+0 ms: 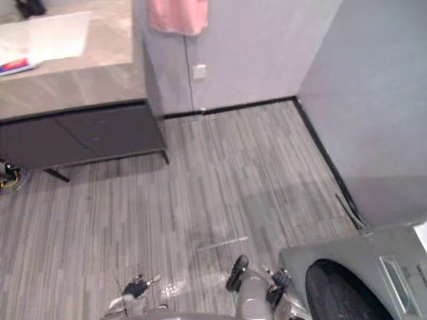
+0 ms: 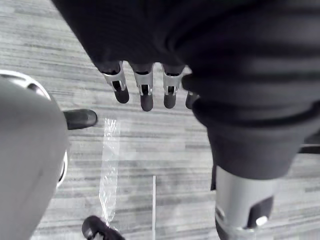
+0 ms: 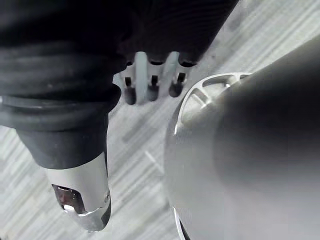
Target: Organize washtable
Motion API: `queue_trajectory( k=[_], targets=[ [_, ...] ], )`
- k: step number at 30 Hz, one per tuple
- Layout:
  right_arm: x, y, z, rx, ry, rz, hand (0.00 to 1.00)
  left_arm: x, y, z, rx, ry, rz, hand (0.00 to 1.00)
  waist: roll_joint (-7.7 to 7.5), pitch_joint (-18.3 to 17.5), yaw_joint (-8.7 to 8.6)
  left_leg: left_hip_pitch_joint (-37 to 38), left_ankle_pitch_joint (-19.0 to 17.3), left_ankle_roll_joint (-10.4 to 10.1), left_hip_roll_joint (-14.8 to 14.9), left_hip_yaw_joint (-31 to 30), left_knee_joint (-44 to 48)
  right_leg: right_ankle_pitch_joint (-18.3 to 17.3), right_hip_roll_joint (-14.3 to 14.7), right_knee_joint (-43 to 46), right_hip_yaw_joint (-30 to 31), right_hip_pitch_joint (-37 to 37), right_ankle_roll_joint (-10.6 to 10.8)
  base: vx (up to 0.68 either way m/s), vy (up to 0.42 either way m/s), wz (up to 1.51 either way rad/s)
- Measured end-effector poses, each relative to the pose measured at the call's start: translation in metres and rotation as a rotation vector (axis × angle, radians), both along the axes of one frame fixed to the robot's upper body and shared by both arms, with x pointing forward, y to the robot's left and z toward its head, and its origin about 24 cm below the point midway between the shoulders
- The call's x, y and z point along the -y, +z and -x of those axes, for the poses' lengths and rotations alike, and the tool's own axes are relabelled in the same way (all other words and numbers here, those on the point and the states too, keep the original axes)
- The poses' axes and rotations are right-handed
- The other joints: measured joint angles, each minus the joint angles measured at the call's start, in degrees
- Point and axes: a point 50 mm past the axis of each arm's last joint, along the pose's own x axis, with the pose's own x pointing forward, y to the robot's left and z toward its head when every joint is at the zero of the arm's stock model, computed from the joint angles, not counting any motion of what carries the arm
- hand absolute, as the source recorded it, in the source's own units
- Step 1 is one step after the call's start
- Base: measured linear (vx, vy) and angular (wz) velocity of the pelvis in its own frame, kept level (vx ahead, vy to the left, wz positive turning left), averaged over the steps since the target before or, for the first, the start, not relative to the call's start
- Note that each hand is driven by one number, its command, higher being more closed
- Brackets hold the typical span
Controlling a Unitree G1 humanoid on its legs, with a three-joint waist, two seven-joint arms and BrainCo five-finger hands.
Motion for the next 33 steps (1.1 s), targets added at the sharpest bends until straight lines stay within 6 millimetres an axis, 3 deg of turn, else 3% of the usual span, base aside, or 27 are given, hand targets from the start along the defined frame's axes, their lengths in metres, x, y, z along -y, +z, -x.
queue_trajectory(
  k=[2,3,4,5,7,9,11,12,13,14,15,16,17,18,19,20,21,22,23,24,25,26,28,30,31,32,33],
  targets=[
    [-0.002,-0.002,0.005,-0.015,0.011,0.000,0.00,-0.002,0.000,0.001,0.004,0.017,-0.001,0.00,0.03,-0.09,0.21,-6.16,0.36,0.60,5.54,-0.23,16.52,-2.00,3.43,-3.43,-0.48,4.02,-0.28,0.42,-0.401,-0.07],
    [-0.004,-0.003,0.006,-0.025,0.036,0.002,0.00,-0.005,0.003,0.000,0.026,0.035,-0.003,0.00,0.62,-0.14,0.38,-11.33,1.25,6.12,10.57,0.11,31.45,-1.98,6.56,-7.37,-0.37,7.58,-0.72,0.41,-0.370,-0.44],
    [-0.004,-0.003,0.005,-0.027,0.051,0.007,0.00,-0.008,0.004,0.002,0.039,0.050,-0.005,0.00,0.98,-0.30,1.17,-15.45,-0.62,9.49,13.20,-0.24,43.61,-1.81,8.84,-10.18,0.63,10.77,-1.10,0.41,-0.348,-0.58],
    [-0.003,-0.002,0.005,-0.027,0.060,0.011,0.00,-0.008,0.004,0.001,0.046,0.058,-0.003,0.00,1.00,-0.38,1.36,-17.02,-1.22,9.85,13.32,-1.14,47.34,-1.74,9.59,-11.34,1.34,12.19,-1.27,0.41,-0.274,-0.65],
    [-0.003,-0.001,0.001,-0.024,0.077,0.018,0.00,-0.008,0.007,-0.004,0.081,0.098,0.008,0.00,0.42,-0.03,1.57,-22.59,-4.89,8.70,10.15,-1.74,53.94,-1.82,10.98,-16.28,3.96,17.98,-1.40,0.44,-0.175,-0.49],
    [-0.003,-0.001,0.000,-0.026,0.079,0.017,0.00,-0.009,0.008,-0.006,0.109,0.146,0.023,0.00,0.20,0.10,2.06,-26.75,-6.81,8.54,7.02,-1.64,53.21,-1.83,11.07,-18.84,5.76,21.03,-1.38,0.37,-0.037,-0.43],
    [-0.005,0.000,-0.006,-0.016,0.080,0.012,0.00,-0.010,0.011,-0.012,0.142,0.181,0.038,0.00,-0.76,0.65,4.37,-31.47,-7.85,8.41,0.83,-1.25,43.36,-2.13,9.42,-20.96,7.98,25.28,-0.83,0.35,0.075,-0.64],
    [-0.006,0.001,-0.007,-0.011,0.082,0.011,0.00,-0.011,0.012,-0.013,0.153,0.206,0.045,0.00,-1.31,0.69,4.67,-32.33,-7.70,8.55,-1.32,-1.44,38.65,-2.70,8.59,-21.60,8.17,26.44,0.08,0.37,0.124,-0.44],
    [-0.006,0.002,-0.010,-0.002,0.084,0.012,0.00,-0.011,0.013,-0.013,0.159,0.232,0.052,0.00,-1.52,0.57,4.67,-33.82,-5.97,7.67,-4.96,-2.06,26.55,-3.64,7.58,-22.74,8.14,28.45,1.90,0.40,0.170,-0.23],
    [-0.005,0.001,-0.009,-0.004,0.085,0.016,0.00,-0.010,0.011,-0.010,0.150,0.239,0.058,0.00,-0.84,0.24,4.82,-34.69,-1.75,7.15,-7.43,-3.58,13.61,-4.60,7.52,-23.82,8.26,30.32,3.76,0.41,0.202,-0.18],
    [-0.004,0.001,-0.008,-0.008,0.085,0.020,0.00,-0.009,0.011,-0.008,0.146,0.241,0.059,0.00,-0.21,-0.02,5.20,-35.13,-0.98,6.58,-7.66,-4.47,10.17,-5.38,7.81,-24.24,8.48,31.21,4.88,0.44,0.278,-0.31],
    [-0.004,0.000,-0.006,-0.016,0.085,0.020,0.00,-0.011,0.011,-0.006,0.141,0.245,0.053,0.00,-0.13,-0.19,6.70,-36.42,3.95,9.43,-7.71,-6.25,10.54,-6.77,7.51,-24.49,9.61,33.14,6.38,0.49,0.315,-0.36],
    [-0.013,-0.001,-0.006,-0.015,0.089,-0.003,0.00,-0.019,0.011,-0.003,0.138,0.256,0.037,0.00,-1.98,-1.13,7.55,-36.78,7.72,12.55,-10.00,-6.33,12.32,-7.57,5.38,-24.79,10.05,34.33,7.21,0.52,0.305,-0.28],
    [-0.017,-0.003,-0.003,-0.022,0.090,-0.014,0.00,-0.023,0.011,-0.002,0.137,0.265,0.028,0.00,-3.37,-1.31,7.52,-36.76,8.29,13.55,-11.35,-6.46,12.54,-7.40,4.51,-24.38,10.30,34.48,7.05,0.66,0.321,-0.02],
    [-0.021,-0.003,-0.004,-0.022,0.101,-0.021,0.00,-0.027,0.011,0.000,0.132,0.271,0.019,0.00,-4.84,-1.65,7.59,-36.57,8.94,17.26,-13.42,-6.79,12.66,-6.79,1.77,-20.60,11.01,33.20,6.28,0.45,0.198,0.09],
    [-0.022,-0.003,-0.004,-0.023,0.107,-0.023,0.00,-0.031,0.012,0.001,0.131,0.275,0.009,0.00,-5.37,-1.77,7.73,-36.21,8.68,18.77,-14.48,-6.93,13.37,-6.53,0.34,-17.52,11.85,32.21,6.31,0.57,0.265,0.19],
    [-0.025,-0.005,-0.001,-0.033,0.116,-0.025,0.00,-0.032,0.010,0.005,0.112,0.282,0.008,0.00,-6.55,-1.71,7.57,-34.38,6.73,20.01,-16.20,-6.17,14.46,-5.25,-2.49,-9.28,14.19,30.33,7.79,0.58,0.277,0.17],
    [-0.025,-0.006,0.002,-0.041,0.115,-0.025,0.00,-0.034,0.008,0.012,0.085,0.283,0.004,0.00,-6.90,-1.63,7.47,-31.35,3.73,20.62,-17.44,-5.90,15.46,-1.25,-5.02,2.10,17.35,27.20,8.86,0.70,0.330,0.15],
    [-0.025,-0.006,0.004,-0.044,0.114,-0.026,0.00,-0.034,0.007,0.015,0.072,0.285,0.005,0.00,-6.77,-1.57,7.29,-29.45,2.27,20.74,-17.76,-5.94,15.46,2.14,-6.09,8.71,18.84,24.84,8.48,0.66,0.307,0.02],
    [-0.027,-0.007,0.005,-0.045,0.115,-0.031,0.00,-0.034,0.005,0.020,0.055,0.279,0.001,0.00,-6.70,-1.42,7.12,-25.61,0.03,20.75,-18.40,-6.30,14.78,5.11,-7.80,23.11,21.24,19.20,7.45,0.51,0.230,0.07],
    [-0.028,-0.008,0.007,-0.051,0.114,-0.035,0.00,-0.034,0.004,0.022,0.045,0.270,-0.003,0.00,-6.54,-1.33,6.58,-20.92,-0.97,20.69,-19.14,-6.96,12.61,3.84,-8.76,32.37,21.43,14.32,6.86,0.49,0.212,0.19],
    [-0.026,-0.007,0.008,-0.049,0.111,-0.032,0.00,-0.033,0.004,0.024,0.040,0.268,-0.002,0.00,-5.44,-0.83,5.94,-17.43,-1.10,20.64,-19.66,-7.96,9.97,1.98,-8.70,35.17,20.51,11.50,5.35,0.48,0.173,0.30],
    [-0.021,-0.005,0.005,-0.032,0.111,-0.013,0.00,-0.032,0.005,0.021,0.046,0.253,-0.006,0.00,-5.33,-0.76,4.40,-11.07,-1.32,20.28,-19.81,-10.14,5.79,-3.20,-7.72,30.60,17.00,5.46,5.73,0.45,0.100,0.46],
    [-0.020,-0.005,0.007,-0.022,0.105,-0.004,0.00,-0.029,0.005,0.015,0.059,0.245,0.000,0.00,-5.30,-0.73,3.72,-8.70,-1.81,19.49,-19.56,-12.36,4.52,-4.69,-5.64,18.70,16.15,2.57,6.42,0.44,-0.024,0.70],
    [-0.019,-0.004,0.007,-0.015,0.101,-0.002,0.00,-0.027,0.006,0.012,0.068,0.244,0.006,0.00,-5.30,-0.73,3.25,-7.55,-2.65,18.95,-19.21,-14.17,4.04,-3.01,-3.75,4.73,16.63,2.14,7.08,0.52,-0.122,0.88],
    [-0.019,-0.005,0.009,-0.020,0.085,-0.008,0.00,-0.024,0.005,0.012,0.066,0.246,0.013,0.00,-5.34,-0.72,3.35,-6.38,-4.24,18.16,-18.82,-15.19,4.32,1.07,-2.34,-8.29,17.93,1.77,6.99,0.43,-0.143,0.71],
    [-0.019,-0.005,0.011,-0.023,0.072,-0.010,0.00,-0.023,0.005,0.012,0.069,0.257,0.019,0.00,-5.33,-0.72,3.37,-5.78,-5.26,17.62,-18.60,-15.93,4.66,3.42,-1.66,-13.43,18.80,1.72,7.50,0.43,-0.194,0.58]
  ],
)
